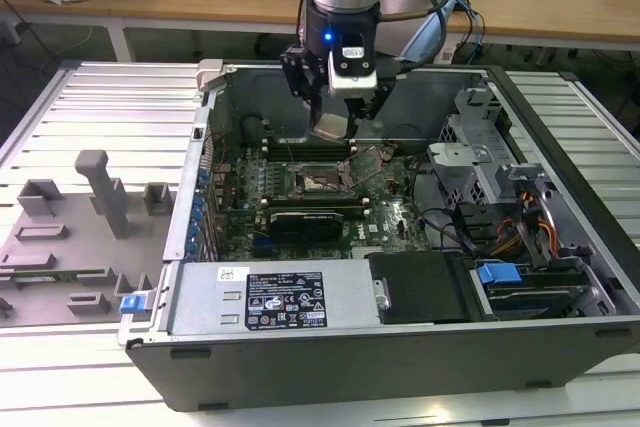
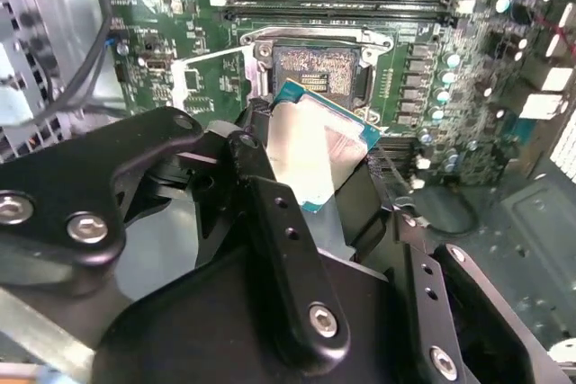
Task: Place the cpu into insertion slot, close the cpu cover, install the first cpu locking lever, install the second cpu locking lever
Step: 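Place the cpu into insertion slot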
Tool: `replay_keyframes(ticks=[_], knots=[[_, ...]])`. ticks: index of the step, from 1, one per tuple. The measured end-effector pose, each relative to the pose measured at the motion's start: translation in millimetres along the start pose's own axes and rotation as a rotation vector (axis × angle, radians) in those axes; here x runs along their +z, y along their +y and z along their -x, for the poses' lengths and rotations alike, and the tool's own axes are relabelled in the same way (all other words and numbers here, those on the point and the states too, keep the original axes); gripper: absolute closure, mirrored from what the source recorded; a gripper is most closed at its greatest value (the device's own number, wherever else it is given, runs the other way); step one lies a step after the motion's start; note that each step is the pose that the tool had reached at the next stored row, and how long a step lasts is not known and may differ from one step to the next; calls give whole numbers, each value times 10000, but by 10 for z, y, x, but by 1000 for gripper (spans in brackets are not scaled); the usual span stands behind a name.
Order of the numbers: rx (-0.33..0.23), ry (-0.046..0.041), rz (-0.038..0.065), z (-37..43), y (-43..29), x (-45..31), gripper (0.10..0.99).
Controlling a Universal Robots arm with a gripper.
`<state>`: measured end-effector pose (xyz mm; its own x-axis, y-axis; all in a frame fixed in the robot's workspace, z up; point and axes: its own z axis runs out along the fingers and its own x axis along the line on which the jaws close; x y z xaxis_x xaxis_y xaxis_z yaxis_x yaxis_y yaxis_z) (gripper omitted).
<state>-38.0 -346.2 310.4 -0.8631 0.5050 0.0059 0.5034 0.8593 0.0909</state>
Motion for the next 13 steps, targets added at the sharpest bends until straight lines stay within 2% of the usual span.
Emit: replay_keyframes(ticks=[13], knots=[[2816,-257,16,0,-1,13,545]])
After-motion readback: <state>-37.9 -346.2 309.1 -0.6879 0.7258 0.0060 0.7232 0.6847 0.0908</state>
